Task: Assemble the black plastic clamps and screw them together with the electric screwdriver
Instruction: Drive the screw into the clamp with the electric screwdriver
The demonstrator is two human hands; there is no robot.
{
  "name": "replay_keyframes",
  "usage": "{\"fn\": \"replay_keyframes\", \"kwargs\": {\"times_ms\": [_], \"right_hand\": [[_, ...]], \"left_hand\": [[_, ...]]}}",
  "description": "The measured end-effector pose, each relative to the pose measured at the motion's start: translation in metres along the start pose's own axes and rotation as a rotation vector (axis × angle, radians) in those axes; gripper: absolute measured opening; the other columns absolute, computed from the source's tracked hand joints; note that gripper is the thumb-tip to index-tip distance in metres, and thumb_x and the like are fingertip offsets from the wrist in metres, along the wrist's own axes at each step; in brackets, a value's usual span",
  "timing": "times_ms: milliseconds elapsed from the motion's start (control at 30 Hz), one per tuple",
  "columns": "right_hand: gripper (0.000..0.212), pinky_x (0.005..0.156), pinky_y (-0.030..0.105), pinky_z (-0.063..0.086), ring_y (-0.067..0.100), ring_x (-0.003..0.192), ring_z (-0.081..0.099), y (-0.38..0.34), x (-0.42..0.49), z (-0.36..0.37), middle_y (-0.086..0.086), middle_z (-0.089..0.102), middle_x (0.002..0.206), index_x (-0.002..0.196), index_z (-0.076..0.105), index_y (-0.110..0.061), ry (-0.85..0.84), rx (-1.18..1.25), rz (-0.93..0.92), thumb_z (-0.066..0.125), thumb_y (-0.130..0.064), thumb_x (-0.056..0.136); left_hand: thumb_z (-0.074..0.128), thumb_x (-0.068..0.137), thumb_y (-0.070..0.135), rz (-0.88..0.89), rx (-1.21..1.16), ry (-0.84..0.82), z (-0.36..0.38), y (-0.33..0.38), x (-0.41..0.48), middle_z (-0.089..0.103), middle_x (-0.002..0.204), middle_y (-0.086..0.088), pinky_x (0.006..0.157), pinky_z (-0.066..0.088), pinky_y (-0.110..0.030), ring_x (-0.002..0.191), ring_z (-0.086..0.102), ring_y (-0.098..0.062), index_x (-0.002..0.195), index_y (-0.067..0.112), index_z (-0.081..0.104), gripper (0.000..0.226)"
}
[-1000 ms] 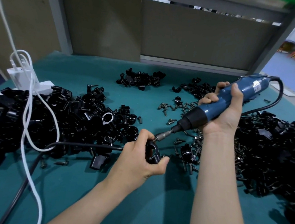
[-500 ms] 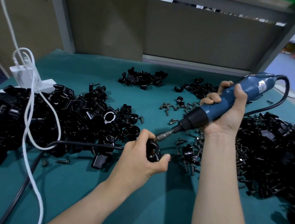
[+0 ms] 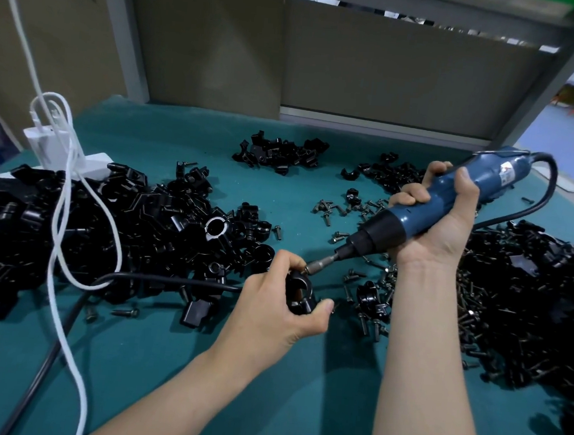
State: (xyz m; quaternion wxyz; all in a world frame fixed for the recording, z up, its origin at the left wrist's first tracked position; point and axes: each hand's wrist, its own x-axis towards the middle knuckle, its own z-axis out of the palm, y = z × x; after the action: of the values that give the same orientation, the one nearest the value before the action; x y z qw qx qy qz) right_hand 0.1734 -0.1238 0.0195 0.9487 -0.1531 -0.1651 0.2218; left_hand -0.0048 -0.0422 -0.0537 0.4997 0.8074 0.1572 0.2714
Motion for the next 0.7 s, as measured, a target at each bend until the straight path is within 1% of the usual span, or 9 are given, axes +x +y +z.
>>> {"fn": "replay_keyframes", "kwargs": {"times_ms": [100,267,700], "right_hand": [[0.011,0.045,0.017,0.045,0.005,0.045,0.048,0.0007,-0.0012,-0.0007,-0.009,0.059,0.081,0.089,0.053,-0.017,0.031,-0.007,-0.006,0.057,-0.025,0.082],[0.012,0.045,0.017,0.045,0.005,0.045,0.048,0.0025,-0.0012,-0.0012,-0.008,0.060,0.080,0.089,0.052,-0.016,0.050,0.002,-0.006,0.058,-0.024,0.082],[0.012,0.044,0.017,0.045,0.005,0.044,0.048,0.0048,-0.0010,0.0002,-0.009,0.059,0.081,0.090,0.052,-0.017,0.057,-0.017,-0.001,0.058,-0.025,0.083]], "left_hand": [[0.065,0.060,0.054,0.010,0.005,0.009,-0.0003,-0.0001,0.0005,0.052,0.056,0.012,0.048,0.035,-0.011,0.048,0.043,-0.004,0.091,0.039,0.042,0.041],[0.066,0.062,0.051,0.030,-0.003,-0.006,-0.0015,-0.0007,0.0005,0.052,0.056,0.011,0.048,0.036,-0.012,0.048,0.044,-0.004,0.098,0.039,0.040,0.046],[0.064,0.062,0.052,0.016,0.000,-0.013,0.0002,-0.0001,-0.0004,0.051,0.055,0.007,0.048,0.036,-0.014,0.048,0.044,-0.004,0.099,0.041,0.038,0.047]]}}
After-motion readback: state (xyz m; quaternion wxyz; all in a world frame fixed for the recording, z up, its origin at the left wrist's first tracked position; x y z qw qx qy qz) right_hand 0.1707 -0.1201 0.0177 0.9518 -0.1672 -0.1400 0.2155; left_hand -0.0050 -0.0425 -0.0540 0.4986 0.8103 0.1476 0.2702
